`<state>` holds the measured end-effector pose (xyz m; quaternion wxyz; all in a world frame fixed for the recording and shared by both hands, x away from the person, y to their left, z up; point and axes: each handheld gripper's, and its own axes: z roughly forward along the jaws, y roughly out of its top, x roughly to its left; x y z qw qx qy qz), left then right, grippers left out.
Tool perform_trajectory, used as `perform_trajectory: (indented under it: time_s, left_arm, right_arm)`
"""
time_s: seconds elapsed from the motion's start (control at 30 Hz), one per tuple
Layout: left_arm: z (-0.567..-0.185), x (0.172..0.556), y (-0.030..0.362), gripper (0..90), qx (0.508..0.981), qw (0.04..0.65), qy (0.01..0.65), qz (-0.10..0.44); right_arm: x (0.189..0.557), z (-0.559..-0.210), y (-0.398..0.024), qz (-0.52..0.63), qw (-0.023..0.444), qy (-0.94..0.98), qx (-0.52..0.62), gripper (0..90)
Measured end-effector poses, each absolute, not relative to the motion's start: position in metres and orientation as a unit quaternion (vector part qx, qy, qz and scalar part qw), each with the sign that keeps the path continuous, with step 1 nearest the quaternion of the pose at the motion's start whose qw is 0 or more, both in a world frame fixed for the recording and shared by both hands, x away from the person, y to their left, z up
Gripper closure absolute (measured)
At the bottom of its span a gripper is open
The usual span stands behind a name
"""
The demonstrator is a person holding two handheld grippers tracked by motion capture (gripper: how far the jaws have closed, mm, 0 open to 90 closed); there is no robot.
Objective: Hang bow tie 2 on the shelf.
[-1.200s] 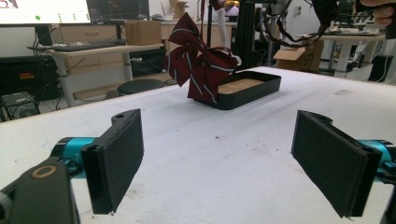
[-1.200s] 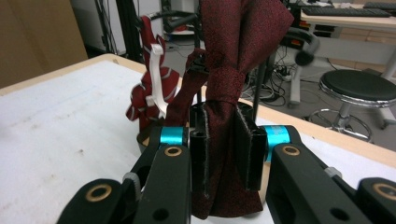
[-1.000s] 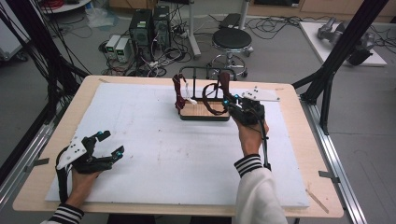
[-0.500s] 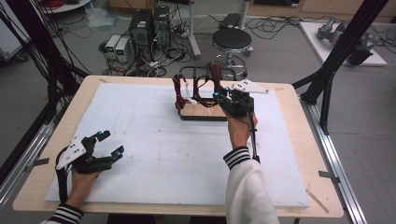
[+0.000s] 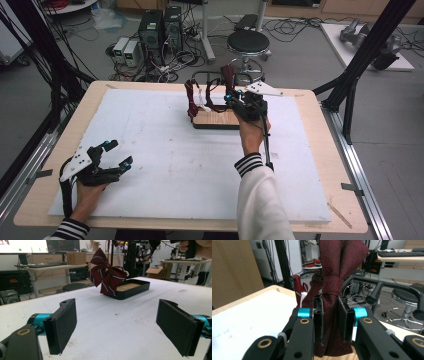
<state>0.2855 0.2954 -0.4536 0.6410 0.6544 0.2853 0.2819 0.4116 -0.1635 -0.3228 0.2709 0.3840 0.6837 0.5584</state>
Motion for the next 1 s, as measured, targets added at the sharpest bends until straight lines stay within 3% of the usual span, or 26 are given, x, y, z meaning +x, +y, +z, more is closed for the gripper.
perform_trajectory:
  time_s: [1.0]
  left_arm:
    - [-0.454,0.285,0.296,17.3,0.652,0.644,0.285,0.281]
  right_arm:
    - [0.438,-0.342,-0.161,0.561,0.239,0.672,0.42,77.4]
